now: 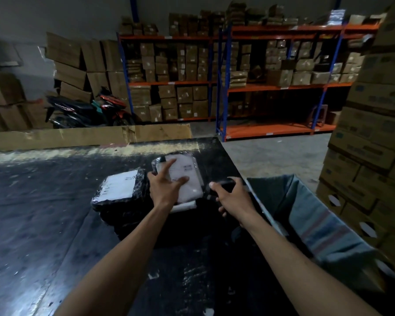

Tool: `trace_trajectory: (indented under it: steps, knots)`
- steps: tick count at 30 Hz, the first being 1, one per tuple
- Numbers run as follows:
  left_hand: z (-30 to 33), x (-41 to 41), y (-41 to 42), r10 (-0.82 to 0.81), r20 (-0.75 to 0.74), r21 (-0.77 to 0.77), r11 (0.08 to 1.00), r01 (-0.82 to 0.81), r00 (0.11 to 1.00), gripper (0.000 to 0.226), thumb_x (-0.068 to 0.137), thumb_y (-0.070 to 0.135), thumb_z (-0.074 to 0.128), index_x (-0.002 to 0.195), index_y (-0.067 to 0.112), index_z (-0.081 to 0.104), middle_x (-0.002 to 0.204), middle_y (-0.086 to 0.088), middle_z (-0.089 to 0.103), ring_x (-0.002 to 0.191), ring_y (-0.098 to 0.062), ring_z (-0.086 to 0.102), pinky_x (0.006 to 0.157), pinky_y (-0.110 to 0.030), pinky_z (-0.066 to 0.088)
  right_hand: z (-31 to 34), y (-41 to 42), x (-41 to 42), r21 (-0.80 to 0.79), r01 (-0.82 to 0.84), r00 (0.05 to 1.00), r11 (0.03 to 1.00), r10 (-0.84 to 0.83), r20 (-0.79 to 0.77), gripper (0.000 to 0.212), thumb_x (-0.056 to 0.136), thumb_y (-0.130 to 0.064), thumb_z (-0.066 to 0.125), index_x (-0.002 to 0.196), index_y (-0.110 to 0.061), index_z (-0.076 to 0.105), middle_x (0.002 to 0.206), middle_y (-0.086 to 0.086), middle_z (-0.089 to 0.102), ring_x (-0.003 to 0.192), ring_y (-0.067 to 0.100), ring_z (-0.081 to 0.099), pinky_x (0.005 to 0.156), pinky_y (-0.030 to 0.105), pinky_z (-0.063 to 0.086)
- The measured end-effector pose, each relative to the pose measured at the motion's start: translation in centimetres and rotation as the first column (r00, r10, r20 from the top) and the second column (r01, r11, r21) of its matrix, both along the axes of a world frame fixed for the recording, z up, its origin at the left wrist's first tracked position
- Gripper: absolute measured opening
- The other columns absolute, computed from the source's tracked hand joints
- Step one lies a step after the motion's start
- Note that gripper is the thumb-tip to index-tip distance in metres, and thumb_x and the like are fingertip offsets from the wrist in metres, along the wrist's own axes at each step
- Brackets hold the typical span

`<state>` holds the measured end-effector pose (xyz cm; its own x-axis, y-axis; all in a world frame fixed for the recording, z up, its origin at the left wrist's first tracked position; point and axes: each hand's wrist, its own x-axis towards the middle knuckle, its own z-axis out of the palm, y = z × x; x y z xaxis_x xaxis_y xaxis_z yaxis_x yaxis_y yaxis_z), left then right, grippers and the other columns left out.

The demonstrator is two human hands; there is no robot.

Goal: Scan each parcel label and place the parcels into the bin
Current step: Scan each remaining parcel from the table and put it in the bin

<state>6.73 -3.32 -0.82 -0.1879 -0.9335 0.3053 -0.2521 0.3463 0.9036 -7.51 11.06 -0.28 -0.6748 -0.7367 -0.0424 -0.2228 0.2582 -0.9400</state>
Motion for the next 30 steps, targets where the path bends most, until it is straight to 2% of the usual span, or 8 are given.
trace_trajectory:
  steps: [3,7,10,14,18,24,27,30]
  knots:
    - [0.0,0.6,-0.2,0.007,-0.058,-0.005,1.0,-0.007,0.998,0.062,0.069,0.032,0.091,0.124,0.047,0.065,0.131,-0.014,0.042,0.106,-0.03,0.057,0.089,-0.037,0.056,-4.7,0.2,1.4,0.151,-0.044,0.999,0.987,0.045,-0.001,0.066,0.081,-0.06,0.068,0.131,-0.025,0.043,0.108,0.006,0.07,0.074,0.022,0.075,0.05,0.029,0.059]
    - [-0.4,1.5,0.3,-0.032,-0.045,-0.027,0.999,0.031,0.998,0.061,0.069,0.035,0.091,0.121,0.051,0.063,0.124,-0.009,0.041,0.102,-0.025,0.052,0.088,-0.028,0.048,-9.1,-0.2,3.5,0.385,-0.091,0.989,0.918,0.127,-0.071,0.09,0.091,-0.06,0.064,0.158,-0.014,0.028,0.15,0.018,0.051,0.135,0.037,0.052,0.107,0.039,0.046]
    - [-0.8,2.3,0.6,-0.05,-0.034,-0.035,0.998,0.049,0.998,0.063,0.069,0.033,0.091,0.125,0.047,0.064,0.122,-0.007,0.04,0.1,-0.02,0.05,0.08,-0.014,0.042,-10.4,-0.3,4.6,0.417,-0.086,0.986,0.905,0.136,-0.093,0.084,0.092,-0.056,0.065,0.153,-0.007,0.034,0.14,0.019,0.059,0.128,0.036,0.059,0.103,0.035,0.049]
    - [-1.3,2.8,0.6,-0.061,-0.039,-0.039,0.997,0.06,0.997,0.065,0.069,0.029,0.092,0.127,0.04,0.065,0.122,-0.008,0.041,0.097,-0.014,0.05,0.08,-0.013,0.046,-10.6,-0.5,4.7,0.444,-0.083,0.983,0.892,0.146,-0.111,0.083,0.093,-0.057,0.064,0.152,-0.005,0.036,0.139,0.02,0.06,0.128,0.038,0.059,0.104,0.037,0.05]
    - [-1.9,2.0,0.2,-0.112,-0.087,0.0,0.994,0.113,0.99,0.065,0.069,0.026,0.092,0.127,0.036,0.066,0.128,-0.016,0.052,0.11,-0.028,0.061,0.09,-0.042,0.058,-9.3,-0.5,3.3,0.556,-0.116,0.956,0.823,0.244,-0.161,0.105,0.084,-0.07,0.061,0.161,-0.016,0.013,0.149,0.018,0.05,0.135,0.04,0.052,0.109,0.043,0.045]
    - [-2.2,-3.2,0.6,-0.18,-0.213,0.083,0.976,0.201,0.96,0.066,0.064,0.024,0.094,0.123,0.036,0.068,0.123,-0.008,0.065,0.109,-0.024,0.067,0.089,-0.046,0.059,-4.8,0.6,-3.5,-0.005,-0.073,0.979,0.997,0.07,-0.192,0.086,0.071,-0.072,0.068,0.146,-0.047,0.032,0.142,0.009,0.053,0.12,0.024,0.061,0.101,0.041,0.053]
    - [-2.2,-7.5,2.0,-0.223,-0.301,0.145,0.95,0.276,0.927,0.054,0.066,0.03,0.093,0.114,0.041,0.071,0.121,0.003,0.068,0.108,-0.015,0.067,0.086,-0.035,0.06,-3.4,1.2,-7.0,-0.118,-0.104,0.979,0.988,0.081,-0.188,0.079,0.07,-0.074,0.069,0.136,-0.07,0.025,0.145,-0.001,0.043,0.128,0.017,0.052,0.1,0.037,0.048]
    - [-2.1,-12.2,3.7,-0.312,-0.35,0.207,0.894,0.398,0.883,0.033,0.072,0.045,0.084,0.104,0.048,0.074,0.118,0.007,0.071,0.096,-0.005,0.071,0.076,-0.025,0.06,-2.9,1.8,-10.4,-0.165,-0.114,0.977,0.98,0.081,-0.195,0.083,0.076,-0.065,0.076,0.142,-0.065,0.025,0.143,-0.01,0.044,0.126,0.012,0.05,0.091,0.019,0.043]
